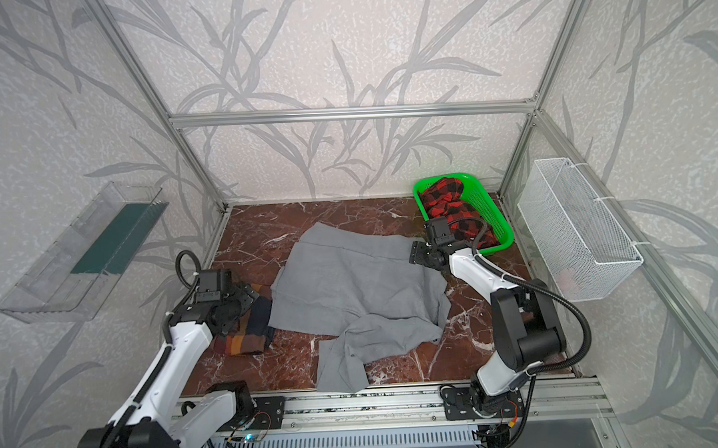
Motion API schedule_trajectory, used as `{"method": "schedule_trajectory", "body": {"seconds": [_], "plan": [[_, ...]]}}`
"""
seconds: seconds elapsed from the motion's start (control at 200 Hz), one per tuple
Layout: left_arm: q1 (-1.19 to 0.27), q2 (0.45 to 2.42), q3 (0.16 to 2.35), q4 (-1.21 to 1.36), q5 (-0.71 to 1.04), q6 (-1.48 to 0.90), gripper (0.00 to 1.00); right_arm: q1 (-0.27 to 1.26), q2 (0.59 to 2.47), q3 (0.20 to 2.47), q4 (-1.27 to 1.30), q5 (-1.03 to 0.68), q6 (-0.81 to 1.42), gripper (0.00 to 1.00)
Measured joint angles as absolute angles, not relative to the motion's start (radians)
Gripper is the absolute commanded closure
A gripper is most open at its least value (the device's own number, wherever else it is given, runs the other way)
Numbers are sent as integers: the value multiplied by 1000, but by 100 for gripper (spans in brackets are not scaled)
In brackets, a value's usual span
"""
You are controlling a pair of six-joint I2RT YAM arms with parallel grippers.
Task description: Fold and stack the long sleeve shirts
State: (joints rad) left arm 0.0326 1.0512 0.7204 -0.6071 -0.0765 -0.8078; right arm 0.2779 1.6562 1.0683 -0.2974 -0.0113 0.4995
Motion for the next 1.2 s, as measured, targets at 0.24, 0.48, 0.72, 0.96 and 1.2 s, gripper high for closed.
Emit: {"method": "schedule_trajectory", "body": {"seconds": [0.24, 0.48, 0.72, 0.96, 1.2], "plan": [[-72, 1211, 849, -607, -87, -741, 8, 353, 1903, 1224, -302, -12, 505, 30], [-94, 1255, 886, -619, -107, -716, 8, 405, 2142, 1539, -367, -36, 504, 31], [-118, 1320, 918, -625, -111, -705, 8, 482, 2286, 1769, -414, -53, 473, 33], [-163, 1417, 981, -613, -115, -703, 8, 566, 2077, 1579, -399, -72, 441, 26], [-218, 1485, 978, -568, -102, -746, 8, 509, 1644, 1302, -327, 2, 407, 23]]}}
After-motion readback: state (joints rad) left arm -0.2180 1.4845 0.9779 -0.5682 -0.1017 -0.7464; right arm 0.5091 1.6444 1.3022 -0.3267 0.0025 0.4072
